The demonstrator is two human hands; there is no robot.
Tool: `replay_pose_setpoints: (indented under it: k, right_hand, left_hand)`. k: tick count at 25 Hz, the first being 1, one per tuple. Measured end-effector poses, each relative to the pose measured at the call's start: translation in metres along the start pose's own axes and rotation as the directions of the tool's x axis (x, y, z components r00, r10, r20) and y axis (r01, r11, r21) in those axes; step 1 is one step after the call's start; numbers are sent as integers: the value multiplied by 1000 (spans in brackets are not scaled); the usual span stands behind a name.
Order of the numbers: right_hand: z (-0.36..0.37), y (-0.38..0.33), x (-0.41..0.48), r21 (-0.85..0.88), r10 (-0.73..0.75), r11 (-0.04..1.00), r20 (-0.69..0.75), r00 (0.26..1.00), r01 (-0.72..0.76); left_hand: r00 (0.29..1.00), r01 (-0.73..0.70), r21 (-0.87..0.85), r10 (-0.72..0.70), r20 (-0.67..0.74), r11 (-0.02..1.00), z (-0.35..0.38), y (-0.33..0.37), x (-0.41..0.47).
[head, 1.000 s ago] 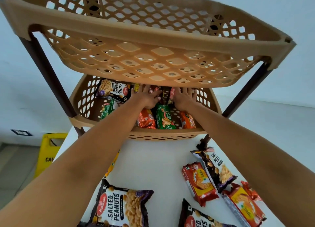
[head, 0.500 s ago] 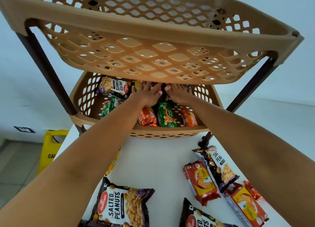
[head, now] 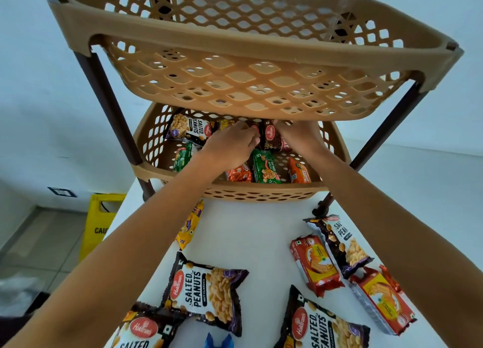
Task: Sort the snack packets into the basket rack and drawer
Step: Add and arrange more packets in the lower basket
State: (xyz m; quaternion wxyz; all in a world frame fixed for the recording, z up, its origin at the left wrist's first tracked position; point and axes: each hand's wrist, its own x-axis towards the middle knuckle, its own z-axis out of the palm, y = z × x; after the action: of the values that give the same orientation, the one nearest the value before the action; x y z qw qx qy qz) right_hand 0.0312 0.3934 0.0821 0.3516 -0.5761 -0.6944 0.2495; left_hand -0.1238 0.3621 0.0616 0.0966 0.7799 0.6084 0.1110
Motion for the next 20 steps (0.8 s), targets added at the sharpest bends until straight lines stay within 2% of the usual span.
replay_pose_setpoints:
  k: [3,6,8,11,15,17,20]
  right_hand:
    - [-26,-5,-54,-18,3,1000,-9,1000,-4]
    - [-42,1,-118,-24,-124,992,-142,982,121]
    - [-42,16,-156,-99,-134,987,-116,984,123]
    - [-27,47,-197,-275,100,959,76,992,-75]
    - [-6,70,-225,-591,227,798,117,967,-116]
    - [-5,70,-227,-613,284,776,128,950,-150]
    - [-9,65,-224,-544,291,818,113,950,-186]
  left_hand:
    - [995,-22,-22,20,-97,1000,-4,8,-38]
    - [981,57,-30,-61,-184,998,1,6,-60]
    - [973,110,-28,-114,-203,994,6,5,-67]
    - [959,183,-54,-191,-212,982,10,6,-74]
    - [938,262,-127,-283,-201,957,9,0,-75]
    - [925,304,-173,-334,-182,937,3,-2,-76]
    - [918,360,-184,-382,-105,915,-7,-5,-72]
